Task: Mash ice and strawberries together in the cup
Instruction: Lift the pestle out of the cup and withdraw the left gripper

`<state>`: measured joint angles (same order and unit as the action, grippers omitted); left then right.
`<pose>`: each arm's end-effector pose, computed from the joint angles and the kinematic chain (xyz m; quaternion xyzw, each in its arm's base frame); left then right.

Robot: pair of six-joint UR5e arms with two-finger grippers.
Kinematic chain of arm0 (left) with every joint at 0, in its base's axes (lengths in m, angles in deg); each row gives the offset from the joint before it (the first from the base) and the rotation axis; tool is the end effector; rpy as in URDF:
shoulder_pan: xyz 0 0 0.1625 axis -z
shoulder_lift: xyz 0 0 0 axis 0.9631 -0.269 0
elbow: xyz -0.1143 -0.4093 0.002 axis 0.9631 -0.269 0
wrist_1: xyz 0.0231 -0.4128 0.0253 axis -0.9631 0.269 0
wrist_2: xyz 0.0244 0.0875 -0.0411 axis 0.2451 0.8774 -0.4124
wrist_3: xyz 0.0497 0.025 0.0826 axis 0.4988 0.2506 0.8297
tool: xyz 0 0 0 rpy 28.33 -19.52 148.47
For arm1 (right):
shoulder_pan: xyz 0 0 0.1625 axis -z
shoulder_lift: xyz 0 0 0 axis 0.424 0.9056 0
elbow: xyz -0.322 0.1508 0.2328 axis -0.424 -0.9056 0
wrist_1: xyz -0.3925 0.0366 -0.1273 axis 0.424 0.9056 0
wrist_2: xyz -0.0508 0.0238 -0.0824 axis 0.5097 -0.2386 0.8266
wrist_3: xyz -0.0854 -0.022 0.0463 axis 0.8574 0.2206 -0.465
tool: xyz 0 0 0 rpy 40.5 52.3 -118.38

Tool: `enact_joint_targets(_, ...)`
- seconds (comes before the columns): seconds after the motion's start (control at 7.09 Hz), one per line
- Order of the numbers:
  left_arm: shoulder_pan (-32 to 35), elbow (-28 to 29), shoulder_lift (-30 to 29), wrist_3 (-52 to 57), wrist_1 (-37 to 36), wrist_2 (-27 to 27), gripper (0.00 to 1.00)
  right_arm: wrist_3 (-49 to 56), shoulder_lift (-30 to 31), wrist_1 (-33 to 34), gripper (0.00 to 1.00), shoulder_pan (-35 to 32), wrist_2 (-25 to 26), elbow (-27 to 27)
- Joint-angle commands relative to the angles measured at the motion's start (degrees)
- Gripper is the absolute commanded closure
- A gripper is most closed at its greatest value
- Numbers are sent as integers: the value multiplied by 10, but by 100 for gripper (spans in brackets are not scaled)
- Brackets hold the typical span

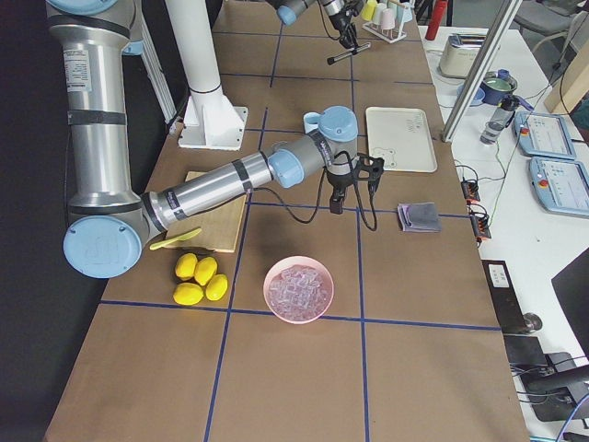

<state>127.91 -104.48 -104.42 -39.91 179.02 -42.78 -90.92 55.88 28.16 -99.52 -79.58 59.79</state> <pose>0.2594 -0.5221 0.3412 0.2341 0.3935 0.0003 0.8890 -0.0713 -0.4886 0.4428 0.0156 -0.4471 0.1520 0.8814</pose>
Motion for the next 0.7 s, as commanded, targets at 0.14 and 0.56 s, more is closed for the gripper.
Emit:
enact_joint_targets(0.14, 101, 138, 87, 106, -1, -130, 100, 39, 12, 0, 0, -14, 0, -6)
enact_joint_targets(0.56, 134, 271, 89, 197, 12, -163, 100, 38, 12, -1, 0, -14, 0, -4)
